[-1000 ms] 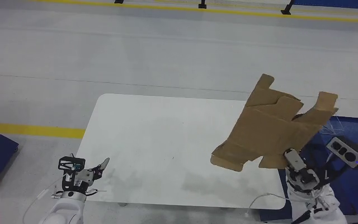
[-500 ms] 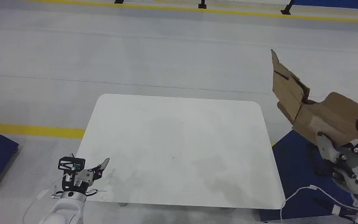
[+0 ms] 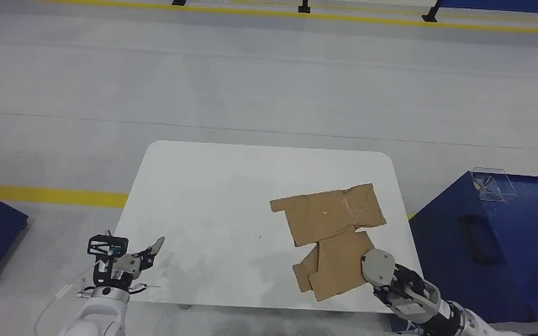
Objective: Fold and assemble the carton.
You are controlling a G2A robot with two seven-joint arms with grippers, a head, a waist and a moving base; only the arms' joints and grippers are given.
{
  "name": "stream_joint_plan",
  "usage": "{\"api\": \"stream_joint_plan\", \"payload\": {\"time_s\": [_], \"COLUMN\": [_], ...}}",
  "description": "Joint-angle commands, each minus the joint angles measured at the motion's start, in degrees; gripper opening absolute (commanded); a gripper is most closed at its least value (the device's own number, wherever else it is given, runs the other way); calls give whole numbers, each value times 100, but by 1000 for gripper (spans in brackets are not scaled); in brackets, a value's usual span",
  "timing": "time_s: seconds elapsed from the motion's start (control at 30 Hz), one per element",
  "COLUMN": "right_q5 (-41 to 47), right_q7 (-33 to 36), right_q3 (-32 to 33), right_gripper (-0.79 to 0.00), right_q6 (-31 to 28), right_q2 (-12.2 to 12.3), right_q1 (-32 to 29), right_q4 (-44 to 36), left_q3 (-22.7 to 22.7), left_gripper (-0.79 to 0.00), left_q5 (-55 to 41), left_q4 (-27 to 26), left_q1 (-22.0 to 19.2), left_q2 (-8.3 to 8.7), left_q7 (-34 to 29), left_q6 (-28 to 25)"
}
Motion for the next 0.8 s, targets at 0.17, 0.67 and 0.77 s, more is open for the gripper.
{"api": "stream_joint_plan", "payload": {"time_s": [0.17, 0.67, 0.77], "right_q5": [1917, 9545, 11207], "right_q7": [-266, 2286, 3525], "right_q3": [64, 501, -163], "right_gripper": [-785, -785, -785], "right_q6": [-676, -4899, -4899], "right_q2": [23, 582, 845], "right_q1": [11, 901, 1108], "right_q4": [0, 953, 1319], "left_q3": [0, 0, 0], "left_gripper": [0, 0, 0], "left_q5": [0, 0, 0], "left_q4": [0, 0, 0], "left_q1": [0, 0, 0], "left_q2": [0, 0, 0], "left_q7": [0, 0, 0], "left_q6": [0, 0, 0]}}
